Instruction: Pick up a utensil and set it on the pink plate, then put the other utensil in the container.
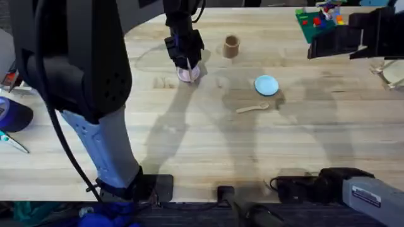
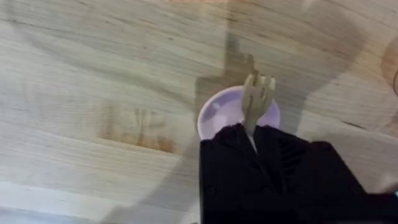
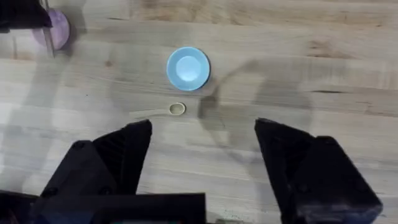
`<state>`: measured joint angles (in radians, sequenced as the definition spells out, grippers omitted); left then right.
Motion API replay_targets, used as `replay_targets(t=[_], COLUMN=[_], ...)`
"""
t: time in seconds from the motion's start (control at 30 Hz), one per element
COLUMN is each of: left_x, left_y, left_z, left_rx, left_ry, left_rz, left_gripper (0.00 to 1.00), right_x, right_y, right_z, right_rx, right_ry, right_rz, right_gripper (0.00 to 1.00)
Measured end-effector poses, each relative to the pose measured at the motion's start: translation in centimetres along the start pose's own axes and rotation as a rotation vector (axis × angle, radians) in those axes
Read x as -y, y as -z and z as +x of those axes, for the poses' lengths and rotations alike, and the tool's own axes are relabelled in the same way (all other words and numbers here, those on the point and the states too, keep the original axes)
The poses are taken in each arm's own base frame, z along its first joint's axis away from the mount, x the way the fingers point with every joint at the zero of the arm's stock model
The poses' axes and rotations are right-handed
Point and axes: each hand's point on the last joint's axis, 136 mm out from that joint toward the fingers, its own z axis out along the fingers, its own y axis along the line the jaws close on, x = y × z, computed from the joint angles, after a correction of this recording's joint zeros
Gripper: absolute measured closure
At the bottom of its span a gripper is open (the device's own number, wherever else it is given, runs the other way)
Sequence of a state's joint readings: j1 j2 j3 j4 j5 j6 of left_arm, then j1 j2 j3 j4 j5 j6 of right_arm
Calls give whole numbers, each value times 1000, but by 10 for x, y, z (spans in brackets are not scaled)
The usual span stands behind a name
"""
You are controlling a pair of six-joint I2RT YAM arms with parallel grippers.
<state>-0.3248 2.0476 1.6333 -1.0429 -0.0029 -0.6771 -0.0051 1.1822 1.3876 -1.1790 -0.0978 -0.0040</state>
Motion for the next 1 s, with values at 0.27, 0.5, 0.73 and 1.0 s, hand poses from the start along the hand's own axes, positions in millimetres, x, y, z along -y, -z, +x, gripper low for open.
replay_targets(t=[0.27, 0.5, 0.73, 1.0], left_x=[1, 1, 1, -11], left_y=[0, 0, 0, 6], left_z=[0, 1, 0, 1], left_rx=[-3, -4, -2, -34], left_ry=[1, -3, 0, 23], left_rz=[3, 5, 7, -21], left_gripper=[768, 67, 6, 6], right_x=[0, 0, 0, 0], right_y=[0, 0, 0, 0], right_z=[0, 0, 0, 0], right_rx=[0, 0, 0, 0], right_ry=[0, 0, 0, 0], right_rz=[0, 0, 0, 0], right_gripper=[6, 5, 5, 5])
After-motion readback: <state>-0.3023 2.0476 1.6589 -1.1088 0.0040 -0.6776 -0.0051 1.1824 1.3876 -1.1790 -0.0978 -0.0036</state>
